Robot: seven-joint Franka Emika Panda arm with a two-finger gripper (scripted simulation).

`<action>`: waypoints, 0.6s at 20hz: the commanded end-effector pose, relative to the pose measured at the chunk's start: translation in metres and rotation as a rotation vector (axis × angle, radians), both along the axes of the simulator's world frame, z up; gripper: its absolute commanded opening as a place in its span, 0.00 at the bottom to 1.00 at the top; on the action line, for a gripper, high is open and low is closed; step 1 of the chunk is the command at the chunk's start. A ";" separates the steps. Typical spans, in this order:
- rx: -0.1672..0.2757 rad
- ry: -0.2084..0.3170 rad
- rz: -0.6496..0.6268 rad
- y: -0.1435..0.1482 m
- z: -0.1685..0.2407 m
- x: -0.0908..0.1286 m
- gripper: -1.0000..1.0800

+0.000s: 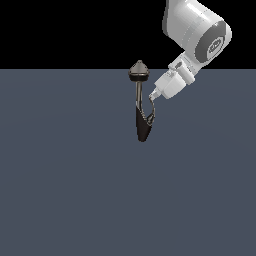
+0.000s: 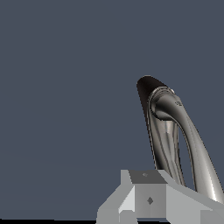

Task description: Turn on the faucet by rotating a designated handle.

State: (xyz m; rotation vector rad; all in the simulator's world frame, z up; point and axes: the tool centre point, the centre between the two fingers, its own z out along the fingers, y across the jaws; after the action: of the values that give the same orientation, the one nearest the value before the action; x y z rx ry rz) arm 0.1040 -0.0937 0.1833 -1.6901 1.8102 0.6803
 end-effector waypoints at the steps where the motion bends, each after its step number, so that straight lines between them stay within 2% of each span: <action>1: 0.005 0.007 -0.013 -0.001 -0.004 0.002 0.00; 7: 0.006 0.008 -0.015 -0.002 -0.005 0.002 0.00; 12: 0.006 0.008 -0.015 0.002 -0.003 -0.009 0.00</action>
State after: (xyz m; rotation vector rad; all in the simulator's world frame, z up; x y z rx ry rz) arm 0.0980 -0.0926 0.1798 -1.6699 1.8235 0.6869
